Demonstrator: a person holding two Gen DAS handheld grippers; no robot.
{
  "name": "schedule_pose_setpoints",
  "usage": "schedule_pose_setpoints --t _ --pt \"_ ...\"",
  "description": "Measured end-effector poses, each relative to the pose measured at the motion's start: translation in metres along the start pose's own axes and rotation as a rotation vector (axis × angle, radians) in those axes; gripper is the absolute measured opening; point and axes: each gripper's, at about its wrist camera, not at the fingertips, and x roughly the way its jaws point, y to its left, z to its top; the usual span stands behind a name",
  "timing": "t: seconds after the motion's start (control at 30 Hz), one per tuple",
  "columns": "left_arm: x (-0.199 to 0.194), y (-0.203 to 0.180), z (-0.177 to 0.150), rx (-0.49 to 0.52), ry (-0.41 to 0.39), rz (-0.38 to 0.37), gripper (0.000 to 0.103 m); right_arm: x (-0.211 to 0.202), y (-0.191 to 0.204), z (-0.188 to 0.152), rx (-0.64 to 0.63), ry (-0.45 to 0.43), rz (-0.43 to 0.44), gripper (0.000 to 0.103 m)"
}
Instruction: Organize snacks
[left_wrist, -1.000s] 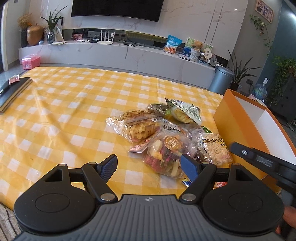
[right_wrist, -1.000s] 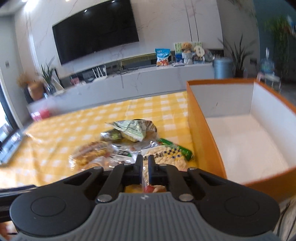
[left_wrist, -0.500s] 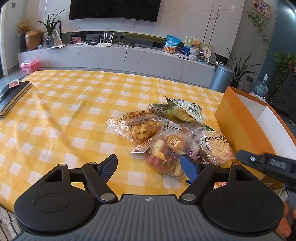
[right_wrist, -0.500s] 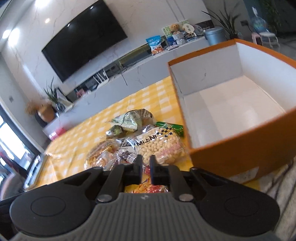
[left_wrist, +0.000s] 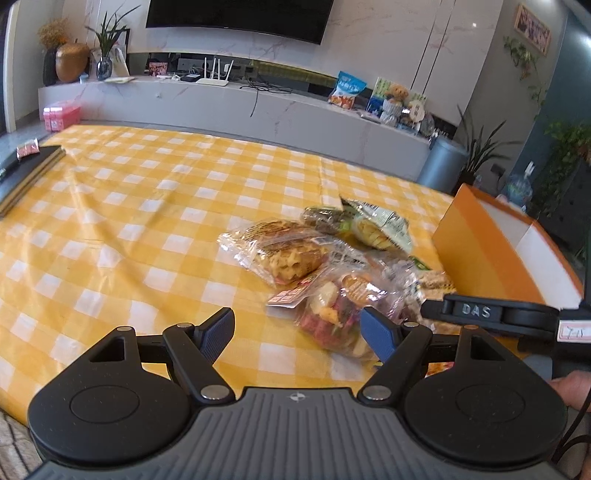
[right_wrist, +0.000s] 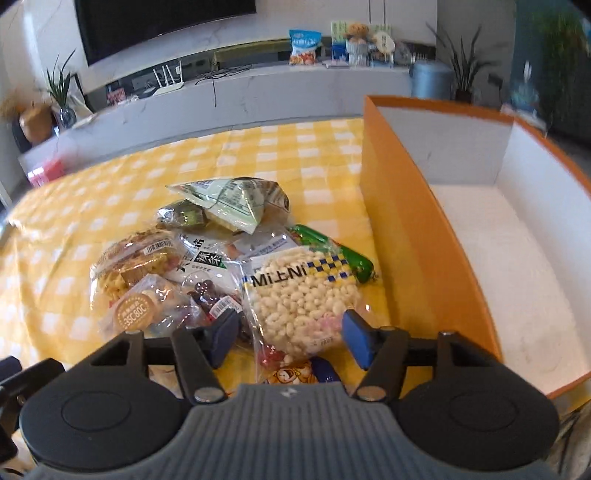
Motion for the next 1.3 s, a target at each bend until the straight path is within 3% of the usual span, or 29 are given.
schedule_pose_setpoints --t 0.07,0.13,0.2,0.23,0.37,0.5,0.6,0.8,0.97,1.03,1.1,1.17,1.3 --pt "-0.001 -0.003 0.0 0.02 -0.005 -0.025 0.091 -0.005 -0.014 -0.001 0.043 -0.022 0.052 0.066" --pt "-0.002 -0.008 -0.001 0.05 -0.021 -0.023 0.091 -0.009 -0.024 0.0 0.077 -0.044 0.111 0.08" --pt "-0.002 -0.012 -0.003 0.063 -0.025 -0.038 0.091 -0.007 -0.023 0.004 0.067 -0.034 0.117 0.099" --pt "-0.002 -0.012 -0.003 0.06 -0.024 -0.056 0.091 -0.007 -0.02 0.005 0.053 -0.05 0.1 0.1" --pt "-0.001 -0.013 -0.005 0.054 -0.01 -0.108 0.091 0.008 -0.004 0.015 -0.014 -0.014 0.007 0.1" --pt "-0.003 -0.019 -0.006 0.109 -0.043 -0.099 0.091 0.032 -0.008 0.024 0.013 0.105 0.063 0.1" --pt "-0.002 -0.023 -0.008 0.124 -0.038 -0.105 0.091 0.037 -0.012 0.026 0.013 0.106 0.074 0.1" --pt "0.003 -0.028 -0.013 0.158 -0.022 -0.09 0.091 0.046 0.002 0.02 -0.158 0.097 0.036 0.1" --pt "0.001 -0.027 -0.014 0.147 -0.021 -0.085 0.091 0.05 -0.01 0.021 -0.093 0.068 0.061 0.1" --pt "0.001 -0.025 -0.013 0.141 -0.02 -0.08 0.091 0.053 -0.02 0.018 -0.018 0.082 0.11 0.099" --pt "0.001 -0.022 -0.012 0.135 -0.022 -0.079 0.091 0.051 -0.026 0.018 0.035 0.071 0.109 0.089" --pt "0.0 -0.02 -0.011 0.128 -0.023 -0.078 0.091 0.049 -0.024 0.017 0.013 0.062 0.071 0.088" --pt "-0.001 -0.017 -0.009 0.115 -0.025 -0.077 0.091 0.045 -0.018 0.015 -0.017 0.057 0.091 0.09"
